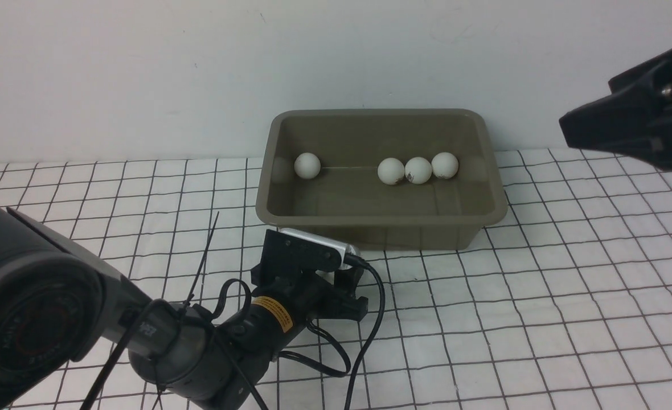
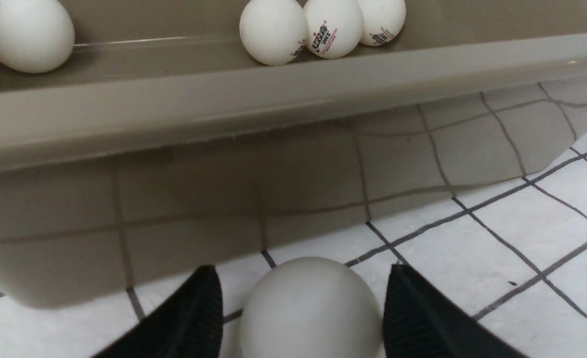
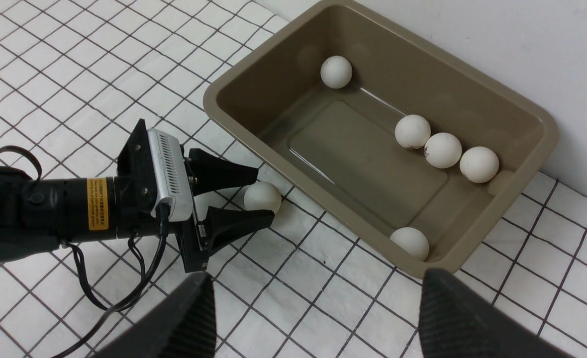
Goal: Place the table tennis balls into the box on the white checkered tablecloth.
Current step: 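Reach for and grasp a ping pong ball on the table beside the basket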
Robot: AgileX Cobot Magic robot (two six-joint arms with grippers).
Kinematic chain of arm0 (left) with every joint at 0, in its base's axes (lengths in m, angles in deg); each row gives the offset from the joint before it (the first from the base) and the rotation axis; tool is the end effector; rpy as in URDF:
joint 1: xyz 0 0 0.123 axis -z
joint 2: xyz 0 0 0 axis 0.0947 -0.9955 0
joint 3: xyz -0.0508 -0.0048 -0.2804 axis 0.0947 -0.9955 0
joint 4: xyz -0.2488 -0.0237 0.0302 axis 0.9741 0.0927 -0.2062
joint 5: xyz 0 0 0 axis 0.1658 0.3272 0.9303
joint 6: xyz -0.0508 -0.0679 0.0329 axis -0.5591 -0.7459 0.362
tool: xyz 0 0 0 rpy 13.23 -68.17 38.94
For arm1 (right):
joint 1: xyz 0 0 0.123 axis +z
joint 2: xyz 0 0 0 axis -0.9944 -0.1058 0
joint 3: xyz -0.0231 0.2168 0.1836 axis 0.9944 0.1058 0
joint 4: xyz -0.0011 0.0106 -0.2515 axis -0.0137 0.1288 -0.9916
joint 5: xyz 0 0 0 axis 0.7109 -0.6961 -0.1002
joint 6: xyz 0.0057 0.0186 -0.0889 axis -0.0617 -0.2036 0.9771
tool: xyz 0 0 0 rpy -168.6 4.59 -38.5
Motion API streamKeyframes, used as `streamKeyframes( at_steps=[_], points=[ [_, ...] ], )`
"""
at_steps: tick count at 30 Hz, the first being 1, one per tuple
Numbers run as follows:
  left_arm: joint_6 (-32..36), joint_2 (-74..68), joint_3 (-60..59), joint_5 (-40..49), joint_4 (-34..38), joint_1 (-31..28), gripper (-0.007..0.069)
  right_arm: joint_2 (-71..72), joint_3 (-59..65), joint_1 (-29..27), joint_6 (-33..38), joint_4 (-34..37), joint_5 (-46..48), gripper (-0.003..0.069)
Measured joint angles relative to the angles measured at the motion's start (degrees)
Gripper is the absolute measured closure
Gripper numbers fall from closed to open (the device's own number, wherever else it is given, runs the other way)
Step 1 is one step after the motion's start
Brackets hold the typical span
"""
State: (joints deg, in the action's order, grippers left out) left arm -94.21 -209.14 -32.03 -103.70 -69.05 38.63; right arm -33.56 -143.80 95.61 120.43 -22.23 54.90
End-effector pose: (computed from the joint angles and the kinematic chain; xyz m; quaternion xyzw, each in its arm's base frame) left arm 0.3055 -0.1953 0.0846 0.1159 0.7895 -0.2289 0.5575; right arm 0.2056 0.0813 0.4150 -0.3376 0.8411 0.1640 0.3895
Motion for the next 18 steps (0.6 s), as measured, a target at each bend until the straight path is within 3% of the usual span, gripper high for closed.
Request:
streamKeyframes(
  at_steps=[5,18],
  points=[
    [0.0,0.0,0.0,0.0,0.1,0.0,0.0307,0.0,0.0,0.0,0.1,0.0,0.0,0.0164],
    [0.0,0.1,-0.5,-0.1,0.2,0.0,0.0309,0.0,0.0,0.0,0.4,0.0,-0.3,0.0164]
  ],
)
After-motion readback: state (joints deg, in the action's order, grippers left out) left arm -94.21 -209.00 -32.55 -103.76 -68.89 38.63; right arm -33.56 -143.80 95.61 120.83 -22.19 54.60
